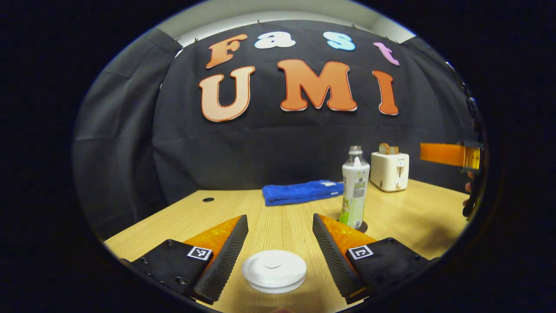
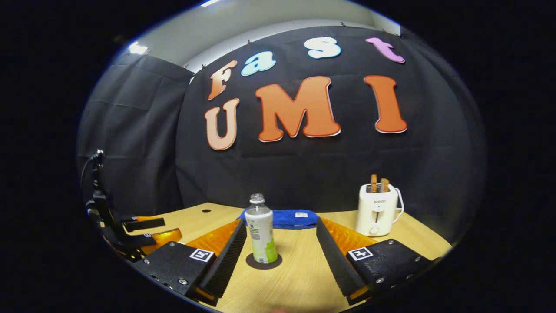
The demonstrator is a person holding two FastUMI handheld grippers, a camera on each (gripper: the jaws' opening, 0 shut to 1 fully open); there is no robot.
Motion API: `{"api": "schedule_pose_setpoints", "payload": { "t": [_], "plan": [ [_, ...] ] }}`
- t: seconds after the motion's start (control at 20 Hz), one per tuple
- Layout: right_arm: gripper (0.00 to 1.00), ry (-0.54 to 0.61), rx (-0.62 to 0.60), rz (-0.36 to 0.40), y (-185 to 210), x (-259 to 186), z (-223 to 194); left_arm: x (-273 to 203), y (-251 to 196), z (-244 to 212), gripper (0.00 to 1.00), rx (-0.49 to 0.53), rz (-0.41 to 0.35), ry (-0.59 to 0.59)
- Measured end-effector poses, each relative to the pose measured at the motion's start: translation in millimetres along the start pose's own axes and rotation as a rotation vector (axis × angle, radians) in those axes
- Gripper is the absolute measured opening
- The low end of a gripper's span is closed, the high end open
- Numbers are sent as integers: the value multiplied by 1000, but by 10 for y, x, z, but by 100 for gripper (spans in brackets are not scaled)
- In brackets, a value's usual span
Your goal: Open the teacup lid with one hand, grasp the water bottle and pour water into the teacup with the other hand; after pouring, place the water bottle on the coaster and then close the teacup lid.
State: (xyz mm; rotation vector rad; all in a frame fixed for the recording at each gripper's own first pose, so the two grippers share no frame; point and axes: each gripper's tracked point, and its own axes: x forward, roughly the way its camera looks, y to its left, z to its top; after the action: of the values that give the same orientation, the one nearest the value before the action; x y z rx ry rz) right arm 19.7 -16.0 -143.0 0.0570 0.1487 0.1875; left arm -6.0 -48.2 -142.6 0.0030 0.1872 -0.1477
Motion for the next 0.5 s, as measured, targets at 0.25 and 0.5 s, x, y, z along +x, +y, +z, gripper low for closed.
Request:
{"api": "schedule_pose_setpoints", "payload": {
  "t": [0.25,0.5],
  "plan": [
    [96,-25,-58,-72,-84,-255,76,-54,-140,510,94,-55,-2,-113],
    [96,-123,-65,-126,-151,-396,342,-195,-211,908,98,-42,22,-220]
  ]
}}
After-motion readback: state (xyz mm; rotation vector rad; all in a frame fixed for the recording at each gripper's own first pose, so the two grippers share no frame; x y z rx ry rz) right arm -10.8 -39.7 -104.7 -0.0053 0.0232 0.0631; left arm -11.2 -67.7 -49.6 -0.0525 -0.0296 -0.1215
